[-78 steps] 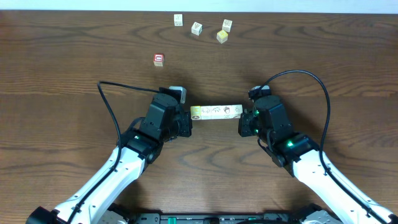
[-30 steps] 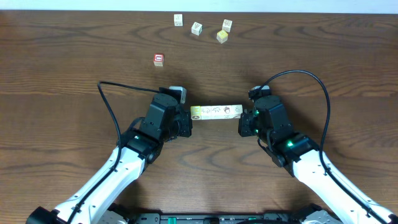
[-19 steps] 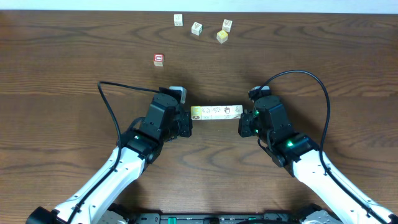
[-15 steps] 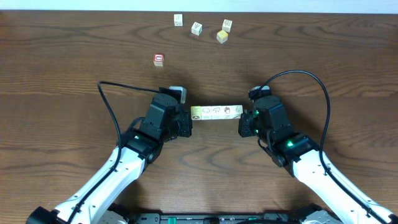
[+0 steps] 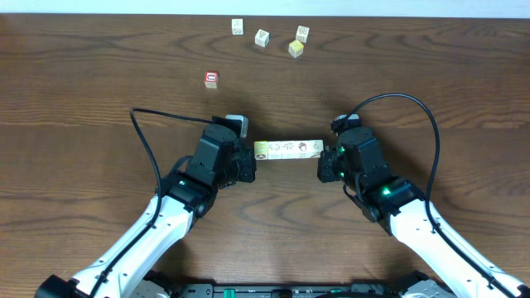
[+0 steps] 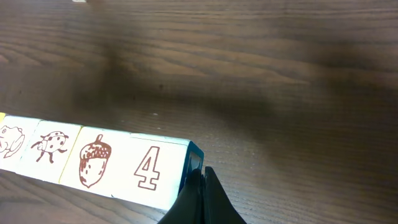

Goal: Lift 5 blocks

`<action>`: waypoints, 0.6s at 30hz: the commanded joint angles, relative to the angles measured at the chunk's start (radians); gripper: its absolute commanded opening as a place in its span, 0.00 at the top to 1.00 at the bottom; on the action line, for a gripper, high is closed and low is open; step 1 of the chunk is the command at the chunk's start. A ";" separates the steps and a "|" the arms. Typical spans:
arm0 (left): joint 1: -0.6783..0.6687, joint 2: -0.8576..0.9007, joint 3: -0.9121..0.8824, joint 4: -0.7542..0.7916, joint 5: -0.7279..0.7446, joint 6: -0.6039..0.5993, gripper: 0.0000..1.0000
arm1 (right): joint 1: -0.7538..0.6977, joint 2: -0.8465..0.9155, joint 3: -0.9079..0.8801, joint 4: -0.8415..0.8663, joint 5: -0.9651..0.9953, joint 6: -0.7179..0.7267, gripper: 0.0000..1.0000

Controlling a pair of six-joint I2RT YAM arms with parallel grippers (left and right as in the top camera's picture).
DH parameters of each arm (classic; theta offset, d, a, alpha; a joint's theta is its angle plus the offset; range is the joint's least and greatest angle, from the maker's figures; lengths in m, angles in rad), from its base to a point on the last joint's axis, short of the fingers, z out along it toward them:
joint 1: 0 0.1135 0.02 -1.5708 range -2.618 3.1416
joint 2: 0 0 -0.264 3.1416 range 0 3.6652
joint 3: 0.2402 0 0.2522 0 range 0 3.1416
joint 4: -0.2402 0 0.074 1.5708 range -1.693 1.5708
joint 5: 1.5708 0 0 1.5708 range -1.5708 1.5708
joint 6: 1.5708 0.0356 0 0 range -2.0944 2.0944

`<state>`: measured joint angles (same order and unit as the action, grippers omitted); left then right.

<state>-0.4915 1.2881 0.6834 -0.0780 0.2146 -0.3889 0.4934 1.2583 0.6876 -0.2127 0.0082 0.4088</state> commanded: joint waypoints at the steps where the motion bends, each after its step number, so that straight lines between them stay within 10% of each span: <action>1: -0.035 -0.011 0.057 0.031 0.174 -0.005 0.93 | 0.071 -0.011 0.045 0.021 -0.222 -0.006 0.99; 18: -0.035 -0.011 0.057 0.031 0.174 -0.005 0.93 | 0.071 -0.012 0.046 0.018 -0.216 -0.006 0.99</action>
<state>-0.4915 1.2881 0.6834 -0.0780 0.2146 -0.3889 0.4934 1.2583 0.6876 -0.2138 0.0086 0.4088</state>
